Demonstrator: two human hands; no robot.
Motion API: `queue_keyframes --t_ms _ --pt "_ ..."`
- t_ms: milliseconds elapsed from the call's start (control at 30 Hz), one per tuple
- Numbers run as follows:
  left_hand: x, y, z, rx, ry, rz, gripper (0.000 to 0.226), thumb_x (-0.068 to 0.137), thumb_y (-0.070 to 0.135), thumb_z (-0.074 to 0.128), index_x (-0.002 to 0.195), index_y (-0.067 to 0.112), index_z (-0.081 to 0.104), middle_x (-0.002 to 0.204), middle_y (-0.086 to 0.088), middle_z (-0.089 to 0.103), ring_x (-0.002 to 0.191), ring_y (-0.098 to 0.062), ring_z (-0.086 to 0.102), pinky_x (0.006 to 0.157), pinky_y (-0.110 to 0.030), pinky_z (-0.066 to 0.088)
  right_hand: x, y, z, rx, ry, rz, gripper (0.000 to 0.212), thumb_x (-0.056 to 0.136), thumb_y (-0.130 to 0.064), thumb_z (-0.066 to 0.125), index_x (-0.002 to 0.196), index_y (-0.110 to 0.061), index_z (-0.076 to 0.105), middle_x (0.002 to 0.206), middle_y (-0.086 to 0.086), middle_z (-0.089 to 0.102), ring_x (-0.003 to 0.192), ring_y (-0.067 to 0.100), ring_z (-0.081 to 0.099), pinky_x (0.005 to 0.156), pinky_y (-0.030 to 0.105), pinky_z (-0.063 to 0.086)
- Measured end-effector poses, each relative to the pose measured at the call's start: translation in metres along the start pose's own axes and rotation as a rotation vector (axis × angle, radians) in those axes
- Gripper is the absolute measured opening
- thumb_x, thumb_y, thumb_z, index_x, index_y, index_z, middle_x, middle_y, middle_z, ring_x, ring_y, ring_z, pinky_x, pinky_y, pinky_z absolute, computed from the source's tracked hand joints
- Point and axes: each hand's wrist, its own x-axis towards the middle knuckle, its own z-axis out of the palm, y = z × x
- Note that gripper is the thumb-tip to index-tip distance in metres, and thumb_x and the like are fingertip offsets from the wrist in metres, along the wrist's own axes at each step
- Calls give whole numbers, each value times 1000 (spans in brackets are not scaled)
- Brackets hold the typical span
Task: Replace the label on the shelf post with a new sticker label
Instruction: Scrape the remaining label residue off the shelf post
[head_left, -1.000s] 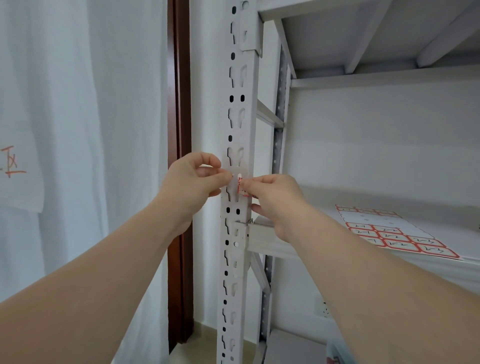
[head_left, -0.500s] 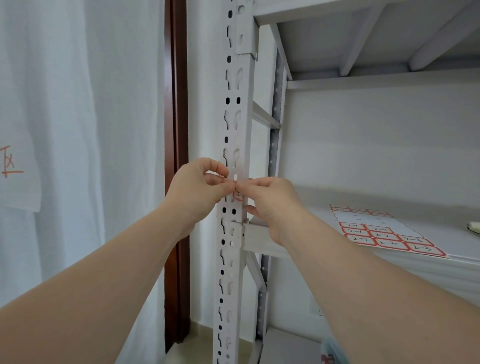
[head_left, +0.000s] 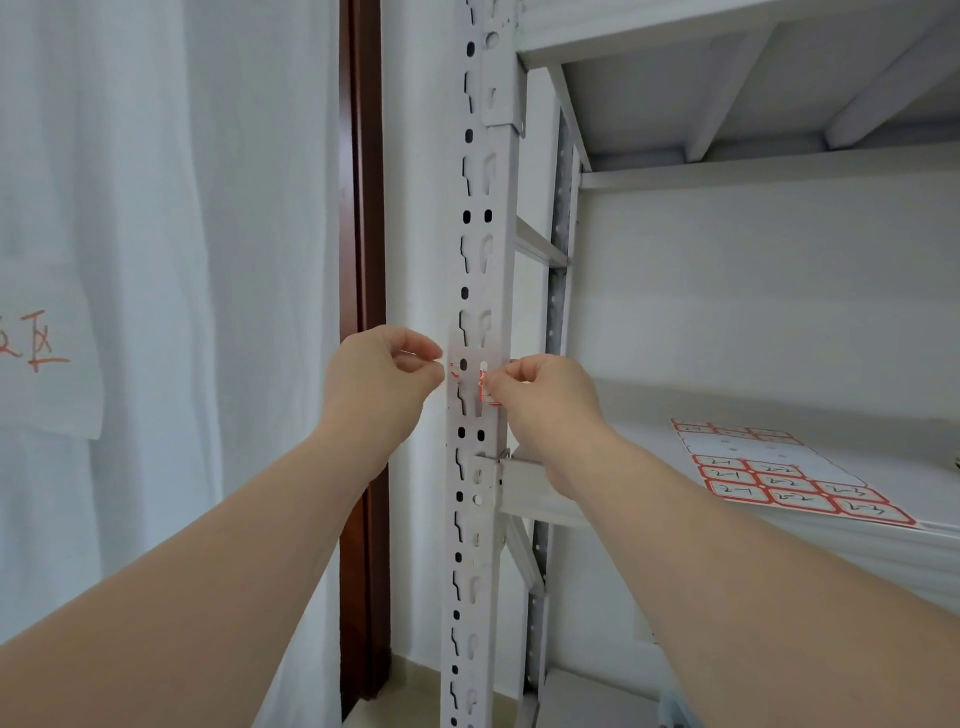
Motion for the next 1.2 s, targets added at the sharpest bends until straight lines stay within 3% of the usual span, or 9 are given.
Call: queue_keyframes --t_ms 100,200,233,300,400,567,767,933,1200 --pt "5 -4 1 152 26 51 17 85 17 63 100 20 70 88 7 65 79 -12 58 66 -19 44 4 -2 2 -81 -10 -41 19 89 -20 57 80 -8 69 68 0 59 65 17 50 60 26 40" --pt "9 -6 5 253 -35 102 3 86 24 64 83 24 64 80 3 53 75 -14 48 72 -23 38 5 -2 3 -131 -18 -76 21 90 -23 56 76 -11 66 69 -1 59 65 16 51 66 27 43" --pt "9 -7 6 287 -53 126 8 85 26 64 77 25 61 77 1 50 72 -15 45 70 -25 37 5 -2 2 -145 -18 -85 22 90 -23 56 72 -13 64 68 -2 59 65 16 52 65 27 43" --pt "10 -7 9 336 -65 147 10 85 28 64 78 22 68 74 -1 55 72 -16 49 69 -23 38 4 -2 1 -172 -14 -101 27 90 -21 56 63 -17 59 70 -1 62 68 16 55 67 28 46" --pt "10 -6 13 367 -27 160 16 86 30 64 91 18 74 86 1 70 77 -13 58 69 -21 39 3 -3 0 -198 -13 -111 31 88 -19 57 57 -19 57 82 6 69 78 21 59 76 31 50" --pt "10 -6 15 362 -19 159 16 85 28 65 92 17 74 81 5 66 74 -11 56 56 -13 37 3 -4 -2 -208 -20 -110 32 88 -20 58 55 -18 56 87 11 70 80 23 60 78 33 51" --pt "7 -7 17 373 0 166 17 87 27 63 92 15 74 92 1 71 84 -17 62 73 -22 43 4 -3 -1 -204 -22 -104 27 86 -20 58 59 -18 58 84 6 68 80 21 59 79 32 50" --pt "5 -5 19 444 20 182 20 89 22 59 84 9 73 89 -11 72 78 -25 63 74 -31 50 4 -3 -2 -203 -23 -103 31 87 -19 58 56 -19 58 77 2 66 77 19 57 76 30 49" --pt "3 -6 22 468 66 203 20 91 19 55 89 10 73 90 -5 72 80 -21 62 71 -28 48 4 -4 -1 -205 -22 -97 31 87 -19 58 56 -19 58 83 7 70 79 21 60 78 32 50"
